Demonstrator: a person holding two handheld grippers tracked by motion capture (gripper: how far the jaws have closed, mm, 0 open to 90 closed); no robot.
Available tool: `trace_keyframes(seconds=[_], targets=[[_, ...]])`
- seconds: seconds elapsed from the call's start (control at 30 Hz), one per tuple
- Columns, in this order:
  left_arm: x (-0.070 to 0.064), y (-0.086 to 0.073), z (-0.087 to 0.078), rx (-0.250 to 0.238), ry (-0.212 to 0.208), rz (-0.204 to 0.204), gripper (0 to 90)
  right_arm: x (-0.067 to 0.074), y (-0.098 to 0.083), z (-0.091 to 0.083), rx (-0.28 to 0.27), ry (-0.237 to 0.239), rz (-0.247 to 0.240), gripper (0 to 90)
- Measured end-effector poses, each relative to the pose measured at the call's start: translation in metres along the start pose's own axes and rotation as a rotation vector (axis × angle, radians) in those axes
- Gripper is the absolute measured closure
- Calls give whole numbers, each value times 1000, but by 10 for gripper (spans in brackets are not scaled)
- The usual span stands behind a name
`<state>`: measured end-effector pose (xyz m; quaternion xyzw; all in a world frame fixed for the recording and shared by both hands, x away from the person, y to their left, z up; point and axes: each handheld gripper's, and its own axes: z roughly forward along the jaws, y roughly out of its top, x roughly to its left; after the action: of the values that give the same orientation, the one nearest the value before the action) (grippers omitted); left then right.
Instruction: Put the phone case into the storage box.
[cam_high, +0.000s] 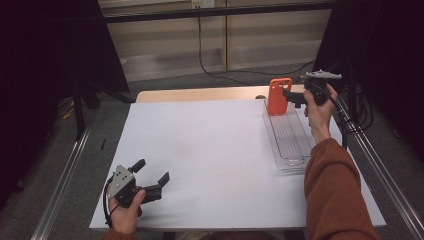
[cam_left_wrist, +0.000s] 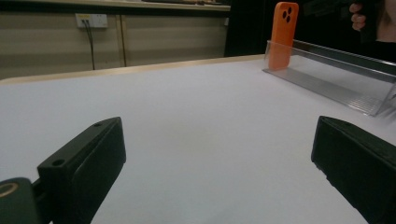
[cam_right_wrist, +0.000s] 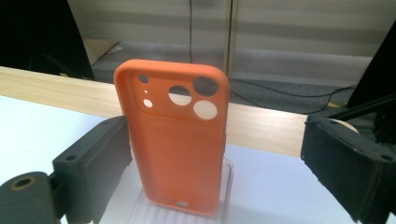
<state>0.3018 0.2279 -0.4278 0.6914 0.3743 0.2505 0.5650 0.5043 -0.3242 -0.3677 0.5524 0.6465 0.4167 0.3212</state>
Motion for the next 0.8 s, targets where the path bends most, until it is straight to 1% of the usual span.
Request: trace_keyframes(seconds=[0.07, 0.1, 0.23, 0.33, 0.47, 0.53, 0.57, 0.67, 0.73, 0.77, 0.8], targets=[[-1, 1, 1, -6, -7, -6, 30, 2, -1, -2, -10, -5, 1, 52], [-1, 1, 1, -7, -6, -2, 30, 2, -1, -4, -25, -5, -4, 52], [0, 1, 1, -5, -4, 0, 30, 4, -3, -9, -51, -9, -4, 52], [0, 1, 0, -9, -3, 2, 30, 6, -6, -11, -55, -11, 2, 53], [-1, 1, 0, -10, -1, -3, 30, 6, -9, -15, -77, -7, 13, 55], [0, 1, -1, -8, 3, 4, 30, 7, -10, -17, -83, -6, 8, 55], [0, 1, 0, -14, 6, -6, 30, 7, -10, -18, -83, -8, 8, 53], [0, 2, 0, -16, 7, -7, 31, 9, -11, -21, -87, -10, 1, 39], [1, 2, -1, -11, 7, 0, 30, 10, -12, -23, -78, -4, 3, 10], [1, 2, -1, -15, 9, -4, 30, 11, -12, -24, -79, 4, 4, 16], [1, 2, -2, -17, 10, -6, 30, 12, -13, -26, -95, 16, 6, 23]])
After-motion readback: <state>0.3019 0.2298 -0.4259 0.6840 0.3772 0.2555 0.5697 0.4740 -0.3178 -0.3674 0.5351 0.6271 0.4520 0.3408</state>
